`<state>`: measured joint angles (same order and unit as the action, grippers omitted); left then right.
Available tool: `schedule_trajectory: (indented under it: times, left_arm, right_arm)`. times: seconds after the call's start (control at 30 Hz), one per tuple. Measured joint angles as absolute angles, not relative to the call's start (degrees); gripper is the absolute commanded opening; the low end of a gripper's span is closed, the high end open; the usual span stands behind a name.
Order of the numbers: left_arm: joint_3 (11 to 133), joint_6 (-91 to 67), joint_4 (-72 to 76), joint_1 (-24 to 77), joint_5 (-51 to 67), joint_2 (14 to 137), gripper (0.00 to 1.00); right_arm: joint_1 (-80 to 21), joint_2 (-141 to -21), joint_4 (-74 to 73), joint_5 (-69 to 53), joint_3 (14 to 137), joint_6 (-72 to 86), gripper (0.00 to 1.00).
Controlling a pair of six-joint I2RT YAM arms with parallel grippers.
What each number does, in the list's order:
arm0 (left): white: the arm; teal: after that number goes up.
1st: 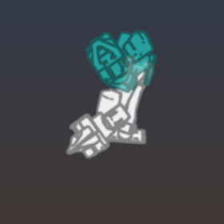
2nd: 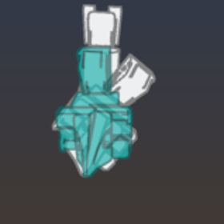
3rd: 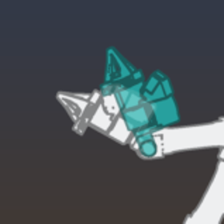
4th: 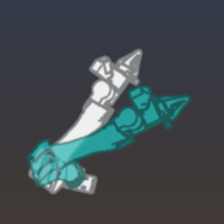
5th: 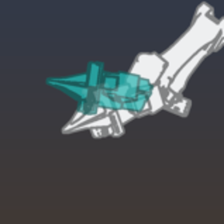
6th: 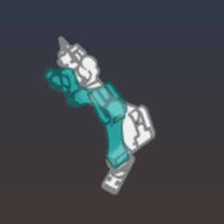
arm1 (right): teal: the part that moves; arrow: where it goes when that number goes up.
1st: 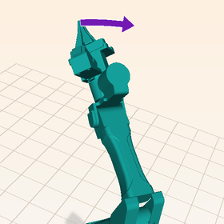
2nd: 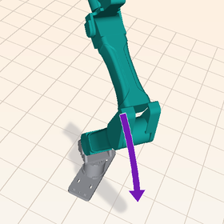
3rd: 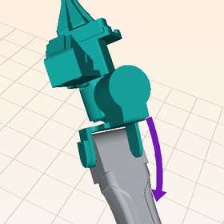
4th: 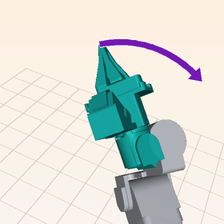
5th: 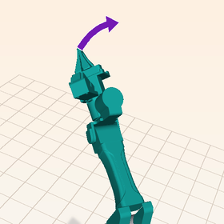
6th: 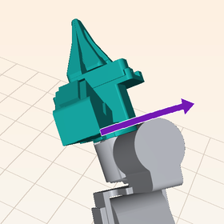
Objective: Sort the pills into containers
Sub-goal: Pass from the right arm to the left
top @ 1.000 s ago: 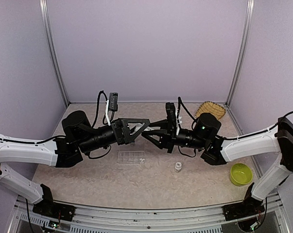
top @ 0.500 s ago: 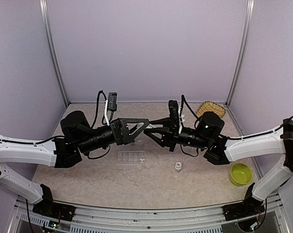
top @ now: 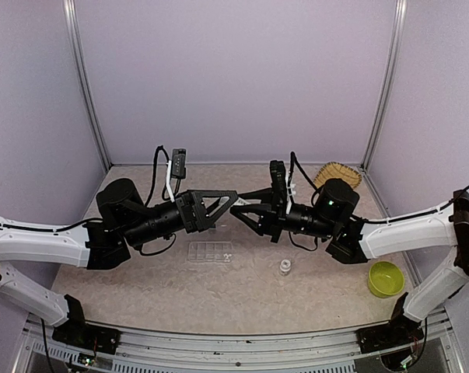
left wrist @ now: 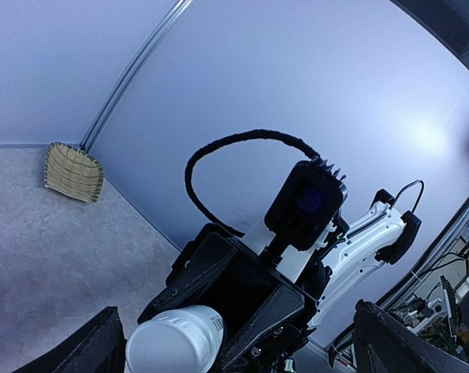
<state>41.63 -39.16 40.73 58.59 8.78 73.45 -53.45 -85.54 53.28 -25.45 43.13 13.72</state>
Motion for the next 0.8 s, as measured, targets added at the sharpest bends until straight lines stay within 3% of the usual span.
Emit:
schedule_trajectory:
  times: [0.8]
  left_arm:
    - [40.7,-39.2,40.7,58.6,8.6,73.4,0.99]
  right_arm:
    - [-53.5,-89.3,56.0,-28.4,43.4,15.8,0.15]
